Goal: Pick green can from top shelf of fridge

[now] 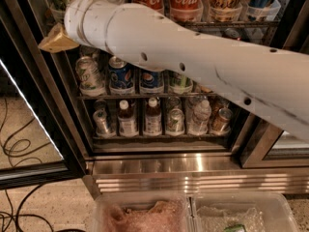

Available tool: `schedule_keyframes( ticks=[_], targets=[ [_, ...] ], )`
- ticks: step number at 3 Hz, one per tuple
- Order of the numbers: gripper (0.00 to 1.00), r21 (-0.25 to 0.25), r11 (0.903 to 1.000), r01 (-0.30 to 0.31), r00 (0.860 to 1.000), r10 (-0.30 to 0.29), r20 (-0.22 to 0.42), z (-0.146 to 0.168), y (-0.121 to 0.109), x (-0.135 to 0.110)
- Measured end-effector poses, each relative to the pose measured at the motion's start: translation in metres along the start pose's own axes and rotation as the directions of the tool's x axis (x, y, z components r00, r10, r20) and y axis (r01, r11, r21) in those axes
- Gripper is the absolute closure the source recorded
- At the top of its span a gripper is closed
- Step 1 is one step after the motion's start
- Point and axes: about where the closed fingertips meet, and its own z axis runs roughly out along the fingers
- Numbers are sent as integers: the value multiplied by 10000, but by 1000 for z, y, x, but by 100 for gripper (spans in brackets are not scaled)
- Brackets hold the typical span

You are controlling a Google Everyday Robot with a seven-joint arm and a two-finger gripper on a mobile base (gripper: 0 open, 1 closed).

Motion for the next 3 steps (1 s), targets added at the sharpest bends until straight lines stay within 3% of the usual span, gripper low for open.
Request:
schedule_keyframes(
  ticks=[3],
  targets=[
    [0, 766, 9952, 615, 9980, -600, -221, -1, -22, 7]
  ],
)
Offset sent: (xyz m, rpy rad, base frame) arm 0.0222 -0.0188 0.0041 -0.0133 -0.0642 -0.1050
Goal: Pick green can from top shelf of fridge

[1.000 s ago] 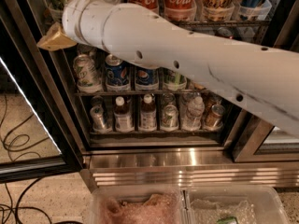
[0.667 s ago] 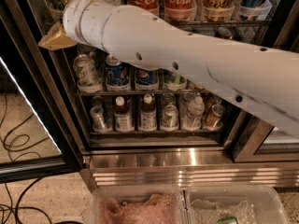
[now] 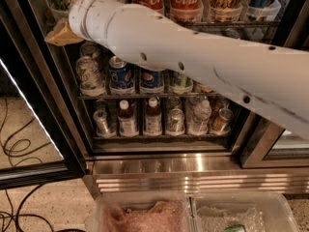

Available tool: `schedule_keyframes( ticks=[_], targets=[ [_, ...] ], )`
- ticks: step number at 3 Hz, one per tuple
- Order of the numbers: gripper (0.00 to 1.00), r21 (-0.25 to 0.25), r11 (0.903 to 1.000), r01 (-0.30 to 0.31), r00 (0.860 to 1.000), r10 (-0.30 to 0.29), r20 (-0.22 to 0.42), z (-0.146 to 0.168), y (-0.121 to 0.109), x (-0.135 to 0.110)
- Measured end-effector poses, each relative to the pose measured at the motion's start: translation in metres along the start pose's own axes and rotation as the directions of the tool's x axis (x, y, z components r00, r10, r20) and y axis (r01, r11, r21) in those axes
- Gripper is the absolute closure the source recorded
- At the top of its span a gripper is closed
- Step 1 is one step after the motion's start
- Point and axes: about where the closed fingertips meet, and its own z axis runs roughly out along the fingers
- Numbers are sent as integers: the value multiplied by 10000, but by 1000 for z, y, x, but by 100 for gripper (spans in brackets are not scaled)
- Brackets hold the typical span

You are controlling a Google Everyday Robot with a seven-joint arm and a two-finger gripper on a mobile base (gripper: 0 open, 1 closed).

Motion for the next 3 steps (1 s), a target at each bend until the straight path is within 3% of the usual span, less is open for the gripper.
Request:
schedule_keyframes(
  ticks=[1, 2, 3],
  targets=[
    [0, 16, 10000, 86, 10000, -86, 27, 4, -2, 1],
    [0, -77, 9991, -411, 9988, 409, -282, 6, 13, 13],
    [0, -94, 9992, -378, 9990, 376, -253, 6, 13, 11]
  ],
)
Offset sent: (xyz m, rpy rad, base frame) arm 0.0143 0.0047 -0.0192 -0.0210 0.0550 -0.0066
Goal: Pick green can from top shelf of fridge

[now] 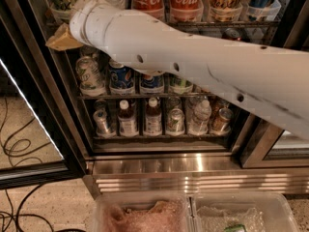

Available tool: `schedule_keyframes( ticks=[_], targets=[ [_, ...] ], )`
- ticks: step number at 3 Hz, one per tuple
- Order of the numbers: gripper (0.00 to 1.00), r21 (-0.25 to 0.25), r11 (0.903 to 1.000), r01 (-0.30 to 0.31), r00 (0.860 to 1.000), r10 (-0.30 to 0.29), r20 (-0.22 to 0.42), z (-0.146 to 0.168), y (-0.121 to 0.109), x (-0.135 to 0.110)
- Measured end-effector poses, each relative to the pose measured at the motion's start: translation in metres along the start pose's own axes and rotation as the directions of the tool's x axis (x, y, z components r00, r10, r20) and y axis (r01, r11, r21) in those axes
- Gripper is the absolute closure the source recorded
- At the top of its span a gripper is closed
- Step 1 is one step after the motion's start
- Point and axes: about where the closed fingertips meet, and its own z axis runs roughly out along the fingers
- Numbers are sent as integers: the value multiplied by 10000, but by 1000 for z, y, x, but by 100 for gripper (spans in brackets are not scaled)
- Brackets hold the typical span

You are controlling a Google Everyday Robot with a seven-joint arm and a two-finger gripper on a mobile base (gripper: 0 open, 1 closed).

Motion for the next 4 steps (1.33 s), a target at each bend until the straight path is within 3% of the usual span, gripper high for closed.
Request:
schedule_keyframes(
  ticks=[1, 2, 3, 4],
  targets=[
    [0, -61, 10000, 11, 9994, -9, 333, 6, -1, -20],
    [0, 600, 9976, -341, 9970, 298, 715, 12, -4, -46],
    [0, 601, 9976, -342, 9970, 299, 715, 12, -4, -46],
    [0, 1189, 9891, -864, 9945, 785, 694, 12, -7, -45]
  ],
)
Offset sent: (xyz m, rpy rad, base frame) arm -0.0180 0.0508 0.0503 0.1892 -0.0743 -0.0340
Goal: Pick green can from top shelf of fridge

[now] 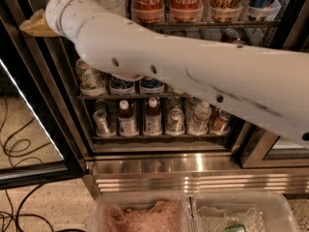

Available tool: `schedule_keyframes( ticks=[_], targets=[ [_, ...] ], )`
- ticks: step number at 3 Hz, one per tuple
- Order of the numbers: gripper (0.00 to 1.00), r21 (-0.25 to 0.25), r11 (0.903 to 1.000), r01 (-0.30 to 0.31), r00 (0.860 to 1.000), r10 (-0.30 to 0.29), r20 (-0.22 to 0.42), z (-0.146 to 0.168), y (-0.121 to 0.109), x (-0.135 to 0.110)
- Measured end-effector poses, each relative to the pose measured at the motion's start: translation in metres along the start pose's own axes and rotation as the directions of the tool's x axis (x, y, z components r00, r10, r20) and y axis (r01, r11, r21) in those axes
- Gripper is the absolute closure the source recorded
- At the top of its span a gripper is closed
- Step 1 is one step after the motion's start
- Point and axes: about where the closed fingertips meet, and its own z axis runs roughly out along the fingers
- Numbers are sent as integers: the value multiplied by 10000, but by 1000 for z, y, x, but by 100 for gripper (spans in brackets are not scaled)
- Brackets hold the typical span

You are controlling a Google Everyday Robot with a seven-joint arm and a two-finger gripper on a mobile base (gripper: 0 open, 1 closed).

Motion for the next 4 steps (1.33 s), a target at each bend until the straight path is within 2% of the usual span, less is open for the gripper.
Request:
schedule_keyframes(
  ticks=[1, 3, 4],
  targets=[
    [0, 800, 9912, -1053, 9941, 1072, -190, -5, 7, 4],
    [0, 845, 9913, -1011, 9940, 1043, -344, -10, 2, 7],
    [0, 1332, 9858, -1021, 9918, 1112, -631, -20, -11, 20]
  ],
)
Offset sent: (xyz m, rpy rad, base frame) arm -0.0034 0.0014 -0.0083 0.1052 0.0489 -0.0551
